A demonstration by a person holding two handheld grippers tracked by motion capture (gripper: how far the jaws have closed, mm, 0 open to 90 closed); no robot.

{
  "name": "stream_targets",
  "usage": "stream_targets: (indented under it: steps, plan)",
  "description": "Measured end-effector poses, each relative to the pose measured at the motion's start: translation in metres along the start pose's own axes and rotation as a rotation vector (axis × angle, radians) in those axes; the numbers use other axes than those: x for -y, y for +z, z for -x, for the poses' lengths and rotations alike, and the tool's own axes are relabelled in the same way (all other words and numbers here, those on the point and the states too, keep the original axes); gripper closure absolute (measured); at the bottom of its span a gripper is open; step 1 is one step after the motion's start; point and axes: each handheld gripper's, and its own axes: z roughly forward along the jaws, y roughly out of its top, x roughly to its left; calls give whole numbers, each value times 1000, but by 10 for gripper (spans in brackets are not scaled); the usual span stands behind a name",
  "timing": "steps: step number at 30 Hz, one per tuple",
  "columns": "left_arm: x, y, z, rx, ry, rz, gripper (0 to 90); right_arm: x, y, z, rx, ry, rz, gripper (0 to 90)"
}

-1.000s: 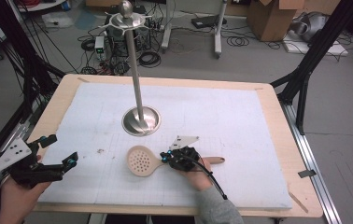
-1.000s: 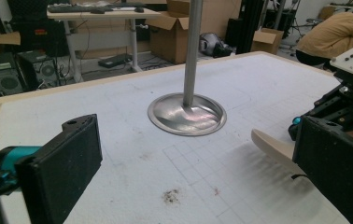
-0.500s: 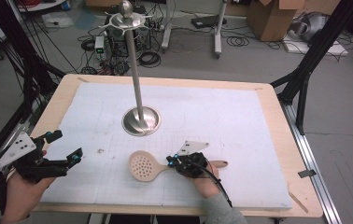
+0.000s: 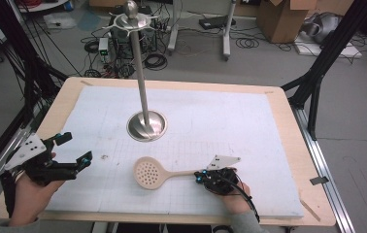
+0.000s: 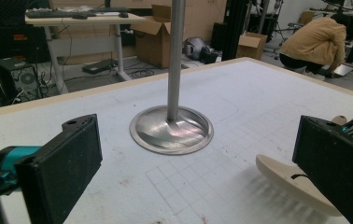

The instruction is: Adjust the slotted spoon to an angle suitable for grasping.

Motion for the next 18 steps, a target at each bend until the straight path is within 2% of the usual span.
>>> stream_targets:
  steps: [2,5,18]
  plan:
    - [1,1,0,2,2,-6,18,1,2,1,9,-10,-2,900]
    - [1,1,0,0,1,-7,18,1,2,4,16,12,4,900]
    - [5,-7,1,-19,5,-20,18,-10,18,16,60,48,18,900]
